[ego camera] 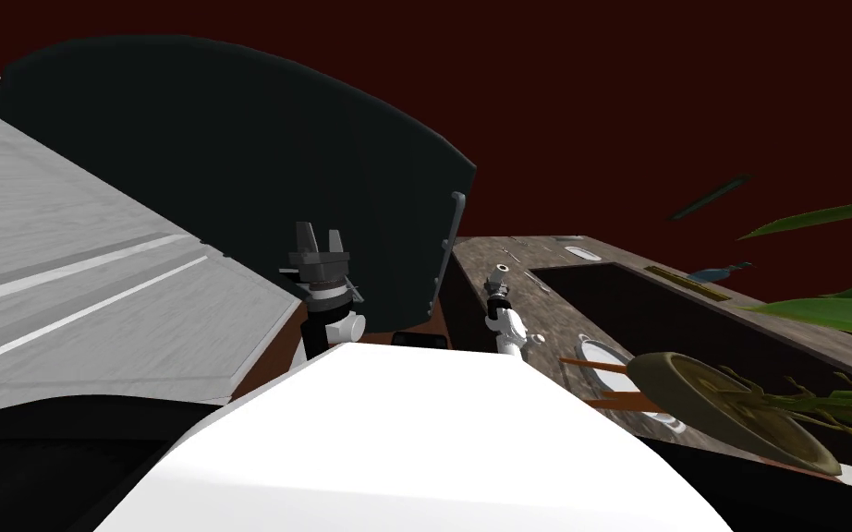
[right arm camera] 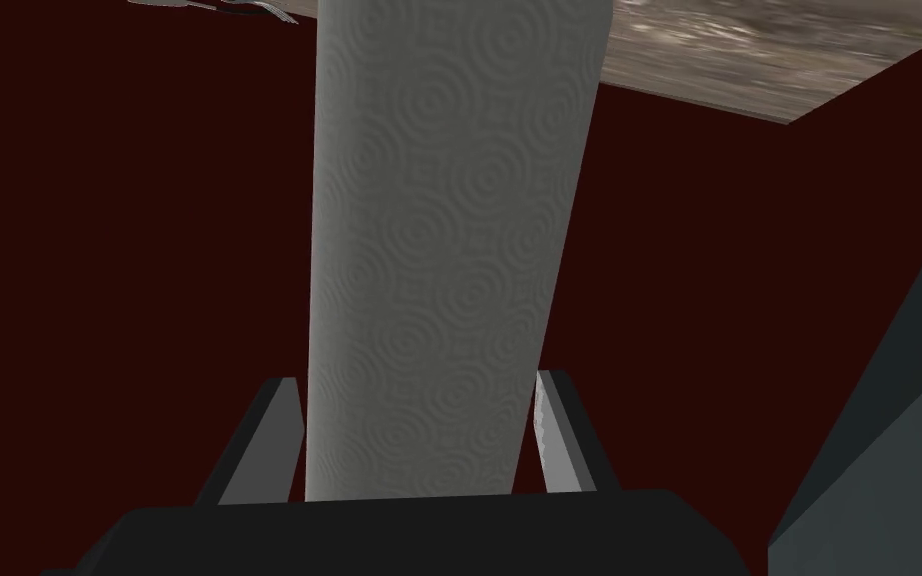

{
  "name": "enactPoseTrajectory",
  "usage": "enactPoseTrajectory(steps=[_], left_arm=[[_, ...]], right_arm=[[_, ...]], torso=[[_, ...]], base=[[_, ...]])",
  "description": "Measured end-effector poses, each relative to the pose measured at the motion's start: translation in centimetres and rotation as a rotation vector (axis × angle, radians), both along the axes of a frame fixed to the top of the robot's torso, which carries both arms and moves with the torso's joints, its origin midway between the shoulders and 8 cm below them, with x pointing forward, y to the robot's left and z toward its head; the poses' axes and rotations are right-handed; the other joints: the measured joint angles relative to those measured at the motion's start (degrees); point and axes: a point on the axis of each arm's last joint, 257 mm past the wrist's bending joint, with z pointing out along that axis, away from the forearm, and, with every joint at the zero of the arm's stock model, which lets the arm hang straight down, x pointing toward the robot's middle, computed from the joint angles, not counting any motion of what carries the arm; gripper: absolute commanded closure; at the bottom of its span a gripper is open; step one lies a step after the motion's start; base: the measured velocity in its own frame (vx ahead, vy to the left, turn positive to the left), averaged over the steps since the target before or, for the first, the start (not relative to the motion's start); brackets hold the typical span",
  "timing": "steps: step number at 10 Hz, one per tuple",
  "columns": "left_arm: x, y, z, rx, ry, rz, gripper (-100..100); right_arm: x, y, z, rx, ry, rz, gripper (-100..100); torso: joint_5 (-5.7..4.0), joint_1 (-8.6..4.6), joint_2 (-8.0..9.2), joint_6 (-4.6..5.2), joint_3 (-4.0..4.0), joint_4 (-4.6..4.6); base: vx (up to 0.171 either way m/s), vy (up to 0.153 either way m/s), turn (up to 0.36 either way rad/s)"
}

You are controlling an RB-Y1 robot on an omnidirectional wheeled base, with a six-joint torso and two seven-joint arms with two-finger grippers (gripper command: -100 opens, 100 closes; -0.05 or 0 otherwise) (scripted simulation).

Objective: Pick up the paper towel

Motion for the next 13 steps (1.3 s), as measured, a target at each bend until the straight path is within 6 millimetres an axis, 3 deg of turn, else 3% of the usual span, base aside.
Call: enactPoseTrajectory(steps=[6, 13], left_arm=[[0.0, 0.0, 0.0, 0.000, 0.000, 0.000, 0], [0.0, 0.0, 0.0, 0.000, 0.000, 0.000, 0]], right_arm=[[-2.3, 1.2, -1.2, 0.001, 0.035, -0.059, 100], [-4.9, 2.3, -0.8, -0.019, 0.019, -0.137, 100]], torso=[[-0.40, -0.35, -0.21, -0.08, -0.30, -0.39], [-0.47, -0.40, -0.26, 0.01, -0.35, -0.44]], base=[[-0.008, -0.051, 0.076], [-0.019, -0.065, 0.105]])
